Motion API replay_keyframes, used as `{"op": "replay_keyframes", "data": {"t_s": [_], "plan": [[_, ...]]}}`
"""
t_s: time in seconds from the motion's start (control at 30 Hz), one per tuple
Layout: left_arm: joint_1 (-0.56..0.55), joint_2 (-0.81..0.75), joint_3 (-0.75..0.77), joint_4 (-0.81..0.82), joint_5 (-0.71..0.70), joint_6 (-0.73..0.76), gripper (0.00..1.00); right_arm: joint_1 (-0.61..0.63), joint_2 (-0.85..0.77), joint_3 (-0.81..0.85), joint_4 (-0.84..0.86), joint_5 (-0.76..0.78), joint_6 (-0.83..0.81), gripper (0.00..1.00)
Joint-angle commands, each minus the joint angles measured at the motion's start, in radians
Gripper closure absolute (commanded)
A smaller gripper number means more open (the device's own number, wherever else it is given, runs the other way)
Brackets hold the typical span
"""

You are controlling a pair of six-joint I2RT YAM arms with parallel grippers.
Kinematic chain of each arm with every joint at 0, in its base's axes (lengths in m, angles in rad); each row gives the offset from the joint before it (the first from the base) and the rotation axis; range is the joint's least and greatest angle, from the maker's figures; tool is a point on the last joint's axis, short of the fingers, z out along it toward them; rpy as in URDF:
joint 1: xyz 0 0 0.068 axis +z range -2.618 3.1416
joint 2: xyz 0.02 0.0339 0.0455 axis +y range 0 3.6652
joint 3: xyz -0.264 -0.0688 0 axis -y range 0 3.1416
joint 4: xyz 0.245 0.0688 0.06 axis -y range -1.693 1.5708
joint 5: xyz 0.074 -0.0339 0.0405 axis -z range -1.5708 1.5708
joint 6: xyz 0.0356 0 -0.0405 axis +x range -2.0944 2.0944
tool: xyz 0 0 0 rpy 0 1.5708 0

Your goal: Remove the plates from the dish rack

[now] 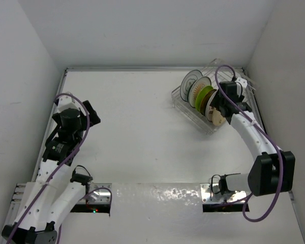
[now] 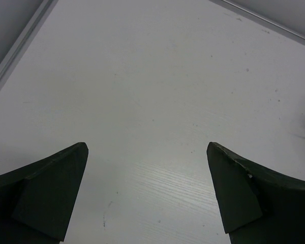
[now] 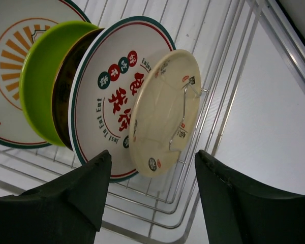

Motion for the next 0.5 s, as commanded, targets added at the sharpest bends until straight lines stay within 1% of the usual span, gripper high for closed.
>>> {"op": "replay_keyframes", "data": {"t_s": [0.0, 0.07, 0.17, 0.3, 0.33, 0.4, 0.43, 0.47], "plan": [[-0.009, 0.002, 0.008, 0.036, 0.022, 0.008, 0.00, -0.010, 0.022, 0.030, 0.098, -0.014, 0.025, 0.37], [-0.009, 0.005, 0.008, 0.037, 0.029, 0.008, 0.00, -0.013, 0.060, 0.044, 0.101, -0.005, 0.028, 0.38], [-0.009, 0.006, 0.008, 0.039, 0.036, 0.011, 0.00, -0.014, 0.114, 0.055, 0.121, 0.006, 0.024, 0.42], [-0.011, 0.008, 0.006, 0.042, 0.042, 0.012, 0.00, -0.022, 0.165, 0.056, 0.159, 0.014, 0.024, 0.54], [-0.011, 0.011, 0.006, 0.044, 0.044, 0.014, 0.00, -0.025, 0.172, 0.053, 0.166, 0.015, 0.027, 0.59], [-0.009, 0.016, 0.005, 0.044, 0.047, 0.014, 0.00, -0.025, 0.185, 0.044, 0.187, 0.014, 0.027, 0.59], [-0.011, 0.017, 0.005, 0.044, 0.047, 0.016, 0.00, -0.026, 0.188, 0.035, 0.195, 0.021, 0.033, 0.63], [-0.011, 0.017, 0.005, 0.044, 0.050, 0.017, 0.00, -0.025, 0.188, 0.029, 0.205, 0.025, 0.036, 0.64]]}}
